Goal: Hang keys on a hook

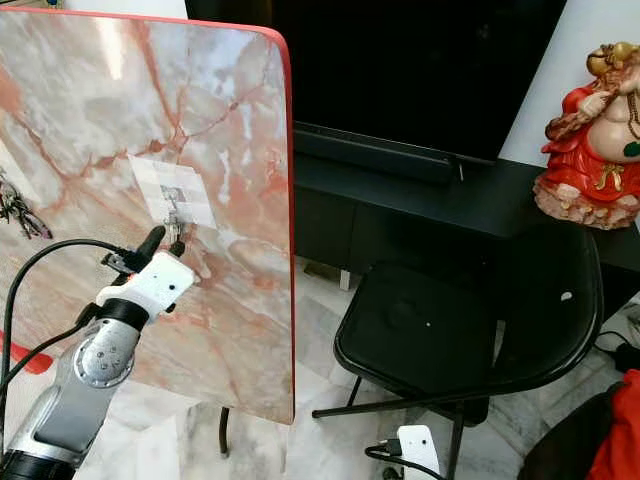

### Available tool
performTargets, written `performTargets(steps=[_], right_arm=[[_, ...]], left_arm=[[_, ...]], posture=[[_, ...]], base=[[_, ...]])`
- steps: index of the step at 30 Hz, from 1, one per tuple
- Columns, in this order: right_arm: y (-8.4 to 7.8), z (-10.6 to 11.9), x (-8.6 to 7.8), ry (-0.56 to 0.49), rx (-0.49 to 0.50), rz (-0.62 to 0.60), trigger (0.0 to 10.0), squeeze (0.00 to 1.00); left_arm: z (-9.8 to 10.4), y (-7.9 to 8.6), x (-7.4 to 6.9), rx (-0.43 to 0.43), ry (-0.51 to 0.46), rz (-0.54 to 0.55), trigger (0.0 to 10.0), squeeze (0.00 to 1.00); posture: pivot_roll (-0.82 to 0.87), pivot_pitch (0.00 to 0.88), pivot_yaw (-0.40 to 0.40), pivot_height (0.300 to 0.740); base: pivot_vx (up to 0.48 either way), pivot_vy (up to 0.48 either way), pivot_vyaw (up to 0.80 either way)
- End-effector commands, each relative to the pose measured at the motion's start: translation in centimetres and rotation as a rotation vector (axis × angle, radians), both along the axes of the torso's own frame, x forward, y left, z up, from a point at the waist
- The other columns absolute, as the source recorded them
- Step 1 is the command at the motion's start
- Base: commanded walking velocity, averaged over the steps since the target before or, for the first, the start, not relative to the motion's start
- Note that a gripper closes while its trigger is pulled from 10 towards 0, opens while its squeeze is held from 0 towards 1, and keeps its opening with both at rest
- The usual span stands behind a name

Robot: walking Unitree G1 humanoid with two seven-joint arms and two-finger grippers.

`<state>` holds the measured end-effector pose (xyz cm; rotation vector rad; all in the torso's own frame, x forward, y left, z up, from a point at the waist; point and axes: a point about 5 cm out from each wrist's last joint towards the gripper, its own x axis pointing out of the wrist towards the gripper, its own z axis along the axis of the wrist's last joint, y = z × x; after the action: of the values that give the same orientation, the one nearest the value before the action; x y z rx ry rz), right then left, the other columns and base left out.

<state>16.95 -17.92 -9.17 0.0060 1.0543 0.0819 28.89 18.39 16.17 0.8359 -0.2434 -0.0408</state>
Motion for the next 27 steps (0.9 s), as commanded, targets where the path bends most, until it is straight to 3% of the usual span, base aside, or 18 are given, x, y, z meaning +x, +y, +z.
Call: performTargets(steps=[1, 8, 15, 20, 21, 22, 23, 24, 27], right_arm=[[-0.2, 0.1, 0.1, -0.01, -0.012, 0.006, 10.0, 0.0], [-0.2, 0.1, 0.1, -0.008, -0.012, 0.008, 10.0, 0.0], [-0.2, 0.1, 0.1, -0.008, -0.01, 0.008, 10.0, 0.0], [-0.2, 0.1, 0.1, -0.006, -0.014, 0.008, 10.0, 0.0], [-0.2, 0.1, 0.1, -0.006, -0.014, 0.008, 10.0, 0.0], [-0.2, 0.1, 0.1, -0.006, -0.014, 0.008, 10.0, 0.0], [-0.2, 0.1, 0.1, -0.006, -0.014, 0.008, 10.0, 0.0], [-0.2, 0.0, 0.0, -0.006, -0.015, 0.008, 10.0, 0.0], [-0.2, 0.1, 0.1, -0.007, -0.014, 0.008, 10.0, 0.0]], left_arm=[[-0.2, 0.2, -0.2, -0.027, -0.004, 0.013, 10.0, 1.0], [-0.7, 0.2, -0.9, -0.061, -0.005, 0.007, 10.0, 1.0], [-2.9, 0.7, -2.1, -0.21, 0.054, 0.02, 10.0, 1.0], [-4.4, 1.3, -2.7, -0.39, 0.102, 0.041, 10.0, 1.0], [-4.4, 1.3, -2.7, -0.39, 0.102, 0.041, 10.0, 1.0], [-5.5, 1.9, -2.8, -0.473, 0.149, 0.072, 10.0, 0.26], [-5.5, 1.9, -2.8, -0.473, 0.149, 0.072, 10.0, 0.26], [-6.5, 2.3, -3.0, -0.528, 0.189, 0.096, 10.0, 0.0], [-9.5, 3.3, -3.5, -0.588, 0.312, 0.164, 10.0, 0.0]], posture=[[0.03, 0.0, -0.066, 0.74], [0.03, 0.0, -0.067, 0.74], [0.03, 0.0, -0.067, 0.74], [0.04, 0.0, -0.069, 0.74], [0.04, 0.0, -0.069, 0.74], [0.04, 0.0, -0.067, 0.74], [0.04, 0.0, -0.067, 0.74], [0.04, 0.0, -0.067, 0.74], [0.04, 0.0, -0.066, 0.74]], base=[[0.0, 0.0, 0.0], [0.0, 0.0, 0.0], [0.0, 0.0, 0.0], [0.0, 0.0, 0.0], [0.0, 0.0, 0.0], [0.0, 0.0, 0.0], [0.0, 0.0, 0.0], [0.0, 0.0, 0.0], [0.0, 0.0, 0.0]])
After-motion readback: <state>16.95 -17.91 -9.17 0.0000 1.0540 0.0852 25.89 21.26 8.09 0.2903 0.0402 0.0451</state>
